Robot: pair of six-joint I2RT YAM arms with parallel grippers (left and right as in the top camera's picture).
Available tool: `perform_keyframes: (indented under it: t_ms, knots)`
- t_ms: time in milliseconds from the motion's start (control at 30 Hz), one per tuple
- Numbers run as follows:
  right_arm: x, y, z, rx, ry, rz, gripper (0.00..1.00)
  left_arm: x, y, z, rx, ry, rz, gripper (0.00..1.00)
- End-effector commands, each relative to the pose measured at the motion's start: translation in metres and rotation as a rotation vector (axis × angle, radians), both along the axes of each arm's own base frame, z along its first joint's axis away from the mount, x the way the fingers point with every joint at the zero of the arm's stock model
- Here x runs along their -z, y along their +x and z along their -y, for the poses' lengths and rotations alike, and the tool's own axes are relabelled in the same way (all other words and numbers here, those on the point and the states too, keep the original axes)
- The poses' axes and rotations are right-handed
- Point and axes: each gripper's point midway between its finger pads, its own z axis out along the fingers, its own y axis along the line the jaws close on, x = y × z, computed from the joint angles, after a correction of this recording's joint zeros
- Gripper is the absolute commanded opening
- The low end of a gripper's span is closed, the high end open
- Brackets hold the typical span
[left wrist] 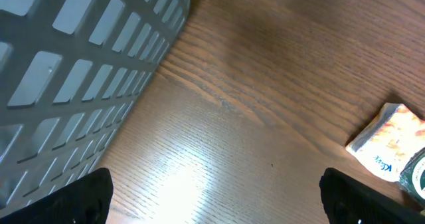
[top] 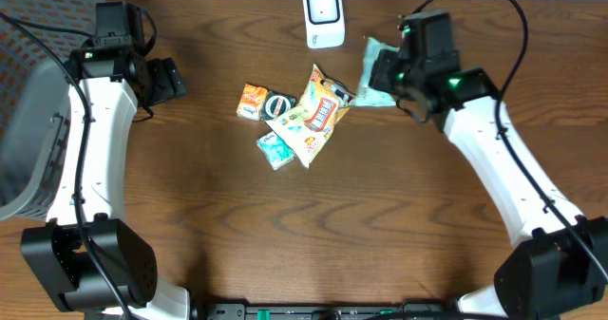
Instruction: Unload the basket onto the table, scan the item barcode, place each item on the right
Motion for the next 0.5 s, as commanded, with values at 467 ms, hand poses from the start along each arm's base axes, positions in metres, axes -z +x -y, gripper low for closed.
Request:
perform_keyframes:
  t_ms: [467]
  knots:
    - [0.122, 0.01, 0.097, 0.181, -0.992, -0.151, 0.04, 0.006, -0.001, 0.0, 0.007, -0.001, -0.019, 0.98]
